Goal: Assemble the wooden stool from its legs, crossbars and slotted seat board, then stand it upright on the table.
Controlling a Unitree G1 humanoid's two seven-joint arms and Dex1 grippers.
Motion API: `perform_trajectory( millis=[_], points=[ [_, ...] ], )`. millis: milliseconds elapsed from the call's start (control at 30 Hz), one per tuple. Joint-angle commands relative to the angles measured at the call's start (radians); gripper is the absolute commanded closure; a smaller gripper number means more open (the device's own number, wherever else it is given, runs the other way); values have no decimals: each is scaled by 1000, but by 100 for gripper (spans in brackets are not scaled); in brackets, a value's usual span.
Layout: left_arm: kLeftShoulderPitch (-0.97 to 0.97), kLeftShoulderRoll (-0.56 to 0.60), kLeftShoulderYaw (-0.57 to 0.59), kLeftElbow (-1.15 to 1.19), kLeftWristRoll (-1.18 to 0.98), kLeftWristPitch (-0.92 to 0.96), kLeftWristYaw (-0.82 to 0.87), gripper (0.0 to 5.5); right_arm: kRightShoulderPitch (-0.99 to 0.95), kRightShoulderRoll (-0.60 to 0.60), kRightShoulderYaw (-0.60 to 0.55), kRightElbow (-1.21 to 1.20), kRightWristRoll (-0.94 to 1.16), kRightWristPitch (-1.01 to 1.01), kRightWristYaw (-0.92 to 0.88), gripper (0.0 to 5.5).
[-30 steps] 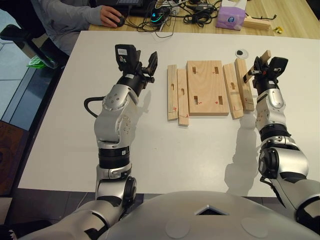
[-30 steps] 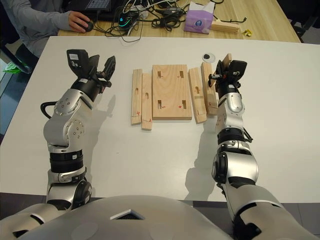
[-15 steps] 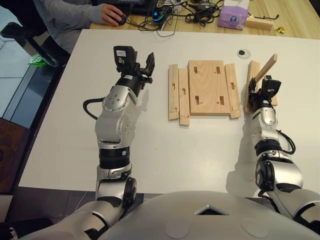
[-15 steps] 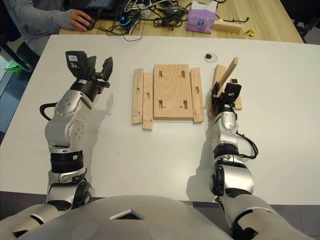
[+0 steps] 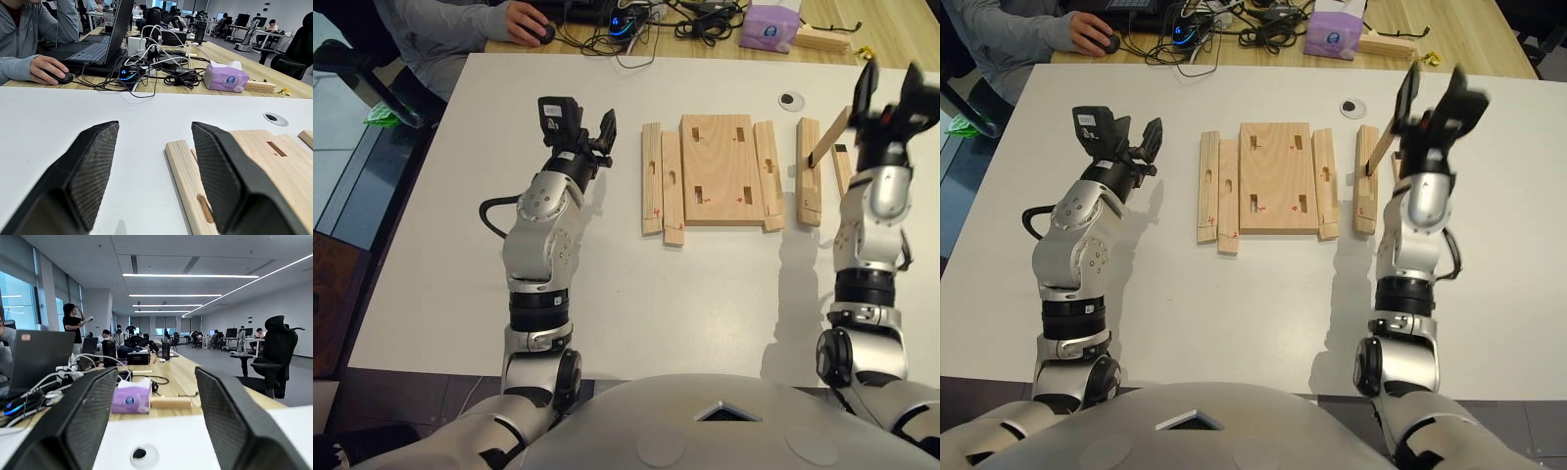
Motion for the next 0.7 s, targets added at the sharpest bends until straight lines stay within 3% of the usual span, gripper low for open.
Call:
perform_trajectory(
  millis=[33, 200, 267, 400, 467, 700],
  points=[
    [0, -7, -5, 21, 13, -14, 7, 275, -239, -77, -4, -75, -6, 163, -25, 257],
    [3, -9, -5, 21, 16, -22, 8, 275, -416, -120, 2, 30, -40, 257, -39, 257],
    [11, -14, -6, 13, 19, -21, 11, 275, -344, -118, 8, 150, -62, 279, -31, 257],
    [39, -29, -8, -15, 20, -16, 23, 275, -128, -93, 21, 709, -97, 333, -2, 257],
    [52, -36, -8, -22, 23, -16, 29, 275, -60, -67, 28, 852, -102, 305, 9, 257],
    [53, -38, -6, 0, 35, -35, 36, 275, -122, -37, 37, 789, -82, 156, -21, 257]
  ],
)
